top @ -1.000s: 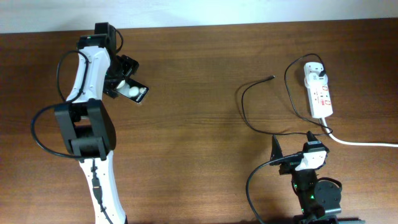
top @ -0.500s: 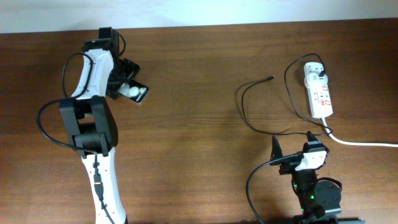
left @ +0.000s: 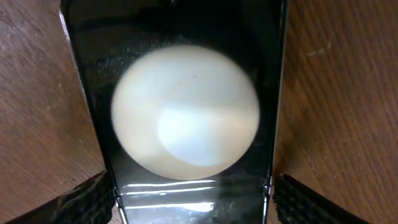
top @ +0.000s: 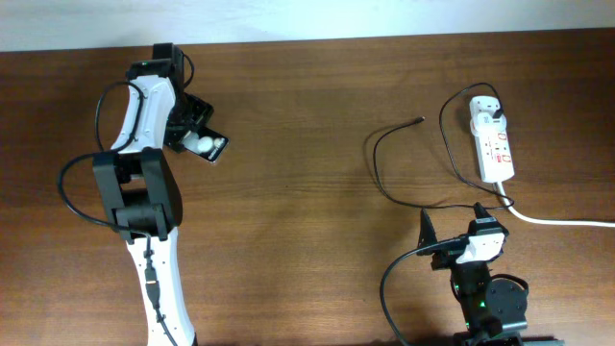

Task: Plug charger to phone and switch on socket
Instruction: 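Lower the left gripper and close it on the phone's sides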

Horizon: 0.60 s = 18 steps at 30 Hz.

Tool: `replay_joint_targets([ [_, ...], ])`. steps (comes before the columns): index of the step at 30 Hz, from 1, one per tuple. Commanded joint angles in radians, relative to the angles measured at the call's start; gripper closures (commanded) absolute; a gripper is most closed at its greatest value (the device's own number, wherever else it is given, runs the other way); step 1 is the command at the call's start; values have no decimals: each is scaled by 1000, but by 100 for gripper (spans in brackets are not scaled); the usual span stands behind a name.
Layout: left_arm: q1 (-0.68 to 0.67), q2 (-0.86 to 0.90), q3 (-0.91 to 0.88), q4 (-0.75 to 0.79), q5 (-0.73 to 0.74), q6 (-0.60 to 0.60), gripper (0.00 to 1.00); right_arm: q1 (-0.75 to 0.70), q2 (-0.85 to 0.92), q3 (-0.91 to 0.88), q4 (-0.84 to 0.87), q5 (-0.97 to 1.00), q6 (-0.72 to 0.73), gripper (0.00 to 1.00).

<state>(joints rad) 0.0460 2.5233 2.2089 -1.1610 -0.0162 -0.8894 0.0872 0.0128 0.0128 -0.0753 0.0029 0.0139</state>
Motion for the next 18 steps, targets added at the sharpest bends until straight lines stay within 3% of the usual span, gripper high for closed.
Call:
replay_joint_targets([
  [1, 1, 60, -6, -38, 21, 5, 23, -3, -7, -7, -4, 2, -6, 1],
  [4, 0, 60, -6, -106, 21, 45, 27, -3, -7, -7, -4, 2, -6, 1],
  [8, -23, 60, -6, -157, 21, 239, 27, -3, -7, -7, -4, 2, -6, 1],
  [12, -63, 63, -6, -127, 19, 421, 26, -3, -7, -7, -4, 2, -6, 1],
  [18, -106, 63, -9, -81, 17, 547, 26, -3, -7, -7, -4, 2, -6, 1],
])
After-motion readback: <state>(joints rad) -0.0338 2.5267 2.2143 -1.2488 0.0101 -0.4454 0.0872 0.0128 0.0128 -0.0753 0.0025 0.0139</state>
